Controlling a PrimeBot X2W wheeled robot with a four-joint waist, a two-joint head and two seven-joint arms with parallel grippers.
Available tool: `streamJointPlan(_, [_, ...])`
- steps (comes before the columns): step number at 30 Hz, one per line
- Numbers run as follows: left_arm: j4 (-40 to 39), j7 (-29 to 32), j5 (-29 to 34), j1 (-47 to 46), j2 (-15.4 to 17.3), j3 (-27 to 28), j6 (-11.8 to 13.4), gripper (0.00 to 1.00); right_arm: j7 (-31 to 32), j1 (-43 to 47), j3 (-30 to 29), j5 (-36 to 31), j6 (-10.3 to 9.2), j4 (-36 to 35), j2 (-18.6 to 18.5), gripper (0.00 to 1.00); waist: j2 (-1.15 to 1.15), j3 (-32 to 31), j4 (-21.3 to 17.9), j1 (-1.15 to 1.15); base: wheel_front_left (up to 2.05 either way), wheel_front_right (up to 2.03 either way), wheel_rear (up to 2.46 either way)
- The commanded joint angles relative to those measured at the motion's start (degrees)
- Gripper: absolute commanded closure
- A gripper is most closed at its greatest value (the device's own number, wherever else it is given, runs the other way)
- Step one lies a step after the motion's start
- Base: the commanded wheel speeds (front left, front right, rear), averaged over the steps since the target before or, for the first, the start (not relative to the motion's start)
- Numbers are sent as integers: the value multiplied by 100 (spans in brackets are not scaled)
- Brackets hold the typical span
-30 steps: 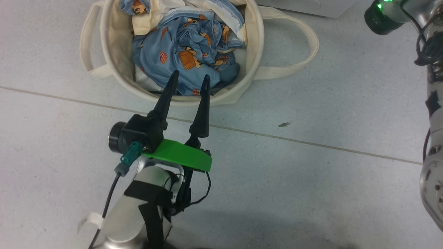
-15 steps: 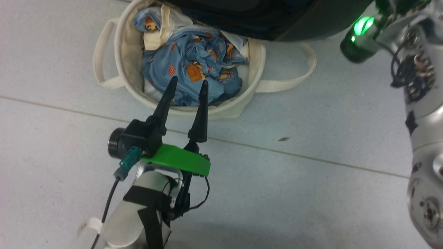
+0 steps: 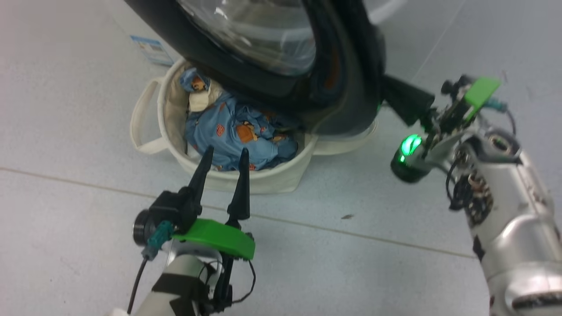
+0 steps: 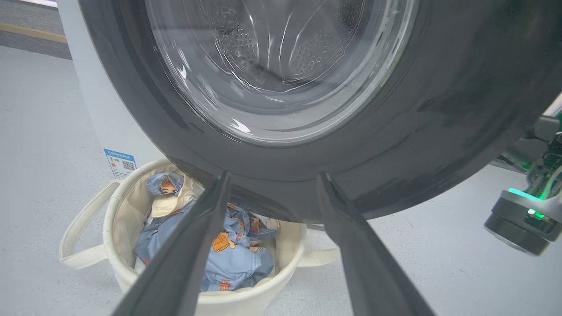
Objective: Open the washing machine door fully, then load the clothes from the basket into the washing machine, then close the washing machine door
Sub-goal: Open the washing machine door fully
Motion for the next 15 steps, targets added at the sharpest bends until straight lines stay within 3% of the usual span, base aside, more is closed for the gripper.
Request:
streamJointPlan(1, [-103, -50, 2, 101, 83, 211, -14, 0, -9, 153, 260, 187, 46, -256, 149, 100, -1, -266, -14, 1, 0, 0, 0])
streamJointPlan(10, [-24, -50, 42, 394, 83, 328, -98, 0, -770, 787, 1506, 1082, 46, -713, 151, 100, -1, -703, -30, 1, 0, 0, 0])
streamJointPlan(15, [-60, -50, 53, 444, 83, 462, -118, 0, -1135, 912, 2093, 1117, 46, -723, 151, 100, -1, -809, 45, 1, 0, 0, 0])
